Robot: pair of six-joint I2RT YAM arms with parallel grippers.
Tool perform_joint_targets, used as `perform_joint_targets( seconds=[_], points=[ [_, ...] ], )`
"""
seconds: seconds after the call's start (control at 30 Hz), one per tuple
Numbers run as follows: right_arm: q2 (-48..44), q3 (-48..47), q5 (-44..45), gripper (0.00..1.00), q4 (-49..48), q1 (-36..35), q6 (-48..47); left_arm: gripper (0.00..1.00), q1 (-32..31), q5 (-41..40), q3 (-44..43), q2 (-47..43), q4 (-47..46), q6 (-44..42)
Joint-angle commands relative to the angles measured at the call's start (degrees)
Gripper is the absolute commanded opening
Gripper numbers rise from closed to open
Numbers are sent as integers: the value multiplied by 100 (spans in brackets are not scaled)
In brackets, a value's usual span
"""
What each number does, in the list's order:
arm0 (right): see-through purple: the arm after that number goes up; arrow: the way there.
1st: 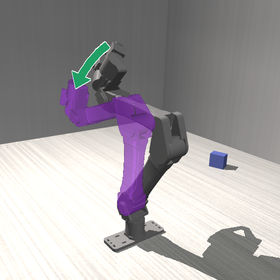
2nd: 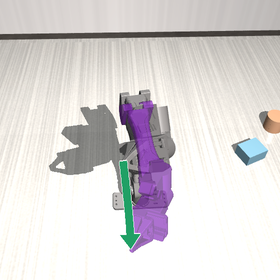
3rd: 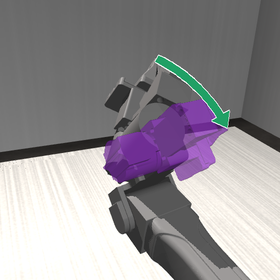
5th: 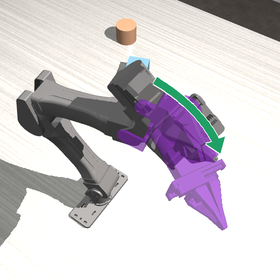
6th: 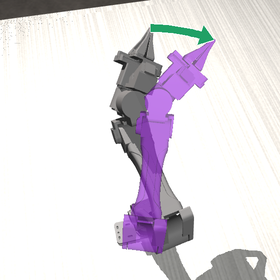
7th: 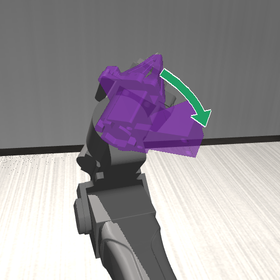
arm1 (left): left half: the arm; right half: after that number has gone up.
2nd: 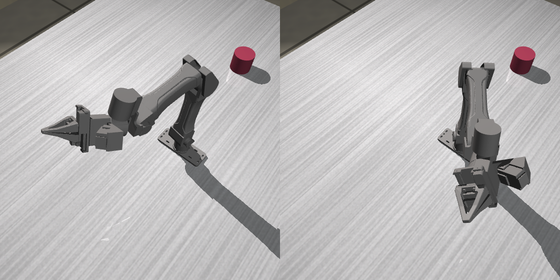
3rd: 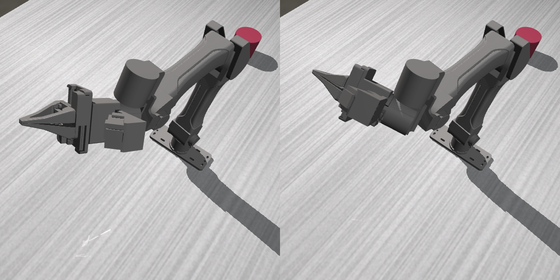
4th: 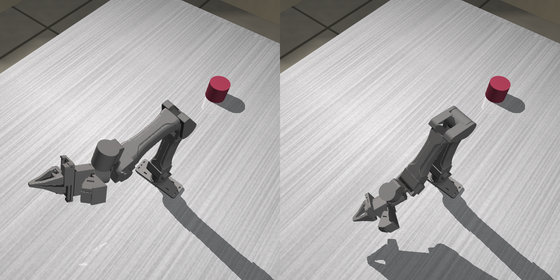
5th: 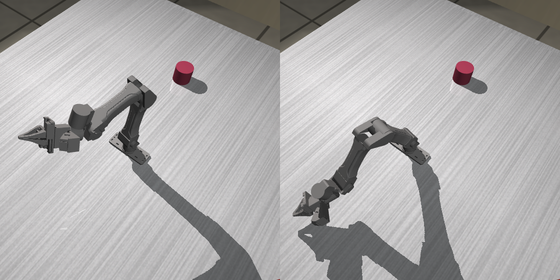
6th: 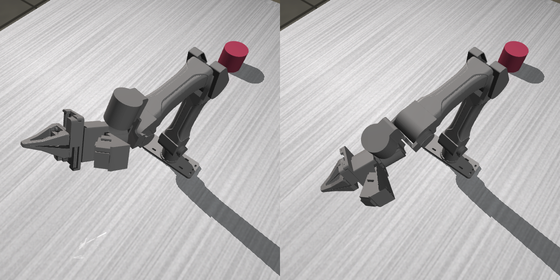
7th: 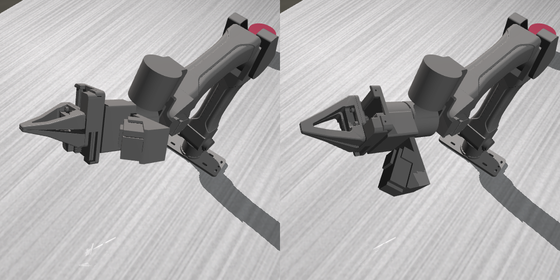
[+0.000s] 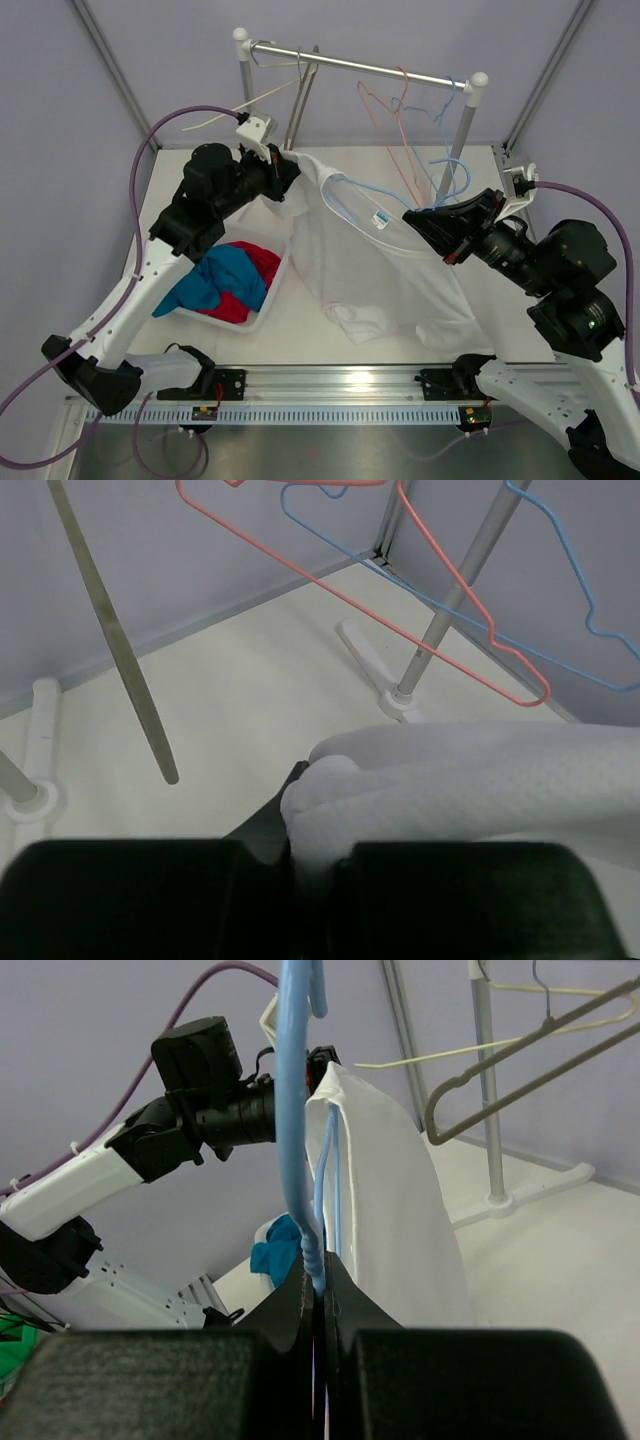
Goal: Remove the t-shirt from the hanger
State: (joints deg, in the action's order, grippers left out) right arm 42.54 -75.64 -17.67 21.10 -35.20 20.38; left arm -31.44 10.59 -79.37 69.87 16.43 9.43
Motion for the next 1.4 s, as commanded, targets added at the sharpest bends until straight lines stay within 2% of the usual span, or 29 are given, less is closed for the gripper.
perform_joint_targets(
  seconds=[0.0, 0.07, 0.1, 0.2, 0.43, 0.47, 0.53, 0.57, 0.67, 0.73, 0.83, 0.87, 0.93, 1.0, 1.07, 1.2, 1.3, 1.37],
  points=[
    [-167, 58, -53, 0, 16, -31, 63, 0, -46, -624, -114, -262, -289, -275],
    [-299, 110, 44, 0, 174, -40, 45, 0, -46, -1066, 0, -542, -176, -310],
    [-352, 119, 36, 0, 236, -31, 45, 0, -38, -1659, -8, -622, -88, -310],
    [-536, 189, -148, 0, 517, -39, 132, 0, 120, -2270, -297, -825, 386, -188],
    [-1493, 295, -351, 0, 948, -31, 256, 0, 771, -2281, -1036, -878, 1152, 173],
    [-1564, 278, -342, 0, 853, -31, 273, 0, 780, -2220, -1028, -869, 1239, 208],
    [-1688, 269, -281, 0, 607, -31, 387, 0, 771, -1580, -756, -913, 1231, 313],
    [-1697, 295, -211, 0, 223, -31, 449, 0, 745, -1482, -625, -939, 1284, 340],
    [-1714, 374, -211, 0, -577, -31, 668, 0, 745, -1876, 96, -1220, 1276, 357],
    [-1627, 506, -167, 0, -1027, -31, 906, 0, 719, -1202, 369, -1405, 1267, 489],
    [-1199, 332, -665, 0, -1547, -31, 1143, 0, 551, -1524, 537, -1669, 1275, 577],
    [-987, 156, -1520, 0, -1496, -31, 1204, 0, 551, -1673, 337, -1730, 1284, 603],
    [-434, -152, -2324, 0, -1311, -39, 1345, 0, 551, -1745, -41, -1696, 1275, 630],
    [-239, -48, -2399, 0, -953, -40, 1233, 0, 551, -1648, -761, -1521, 1293, 682],
    [-238, 66, -2119, 0, -76, -31, 838, 0, 551, -1726, -1201, -1380, 1397, 683],
    [-816, 357, -2196, 0, 289, -31, 546, 0, 630, -2078, -2229, -819, 1828, 534],
    [-1185, 94, -2311, 0, 456, -39, 326, 0, 780, -1789, -2294, -414, 2075, 621],
    [-1318, 58, -2136, 0, 202, -39, 396, 0, 762, -1491, -2040, -342, 2102, 744]
  ],
)
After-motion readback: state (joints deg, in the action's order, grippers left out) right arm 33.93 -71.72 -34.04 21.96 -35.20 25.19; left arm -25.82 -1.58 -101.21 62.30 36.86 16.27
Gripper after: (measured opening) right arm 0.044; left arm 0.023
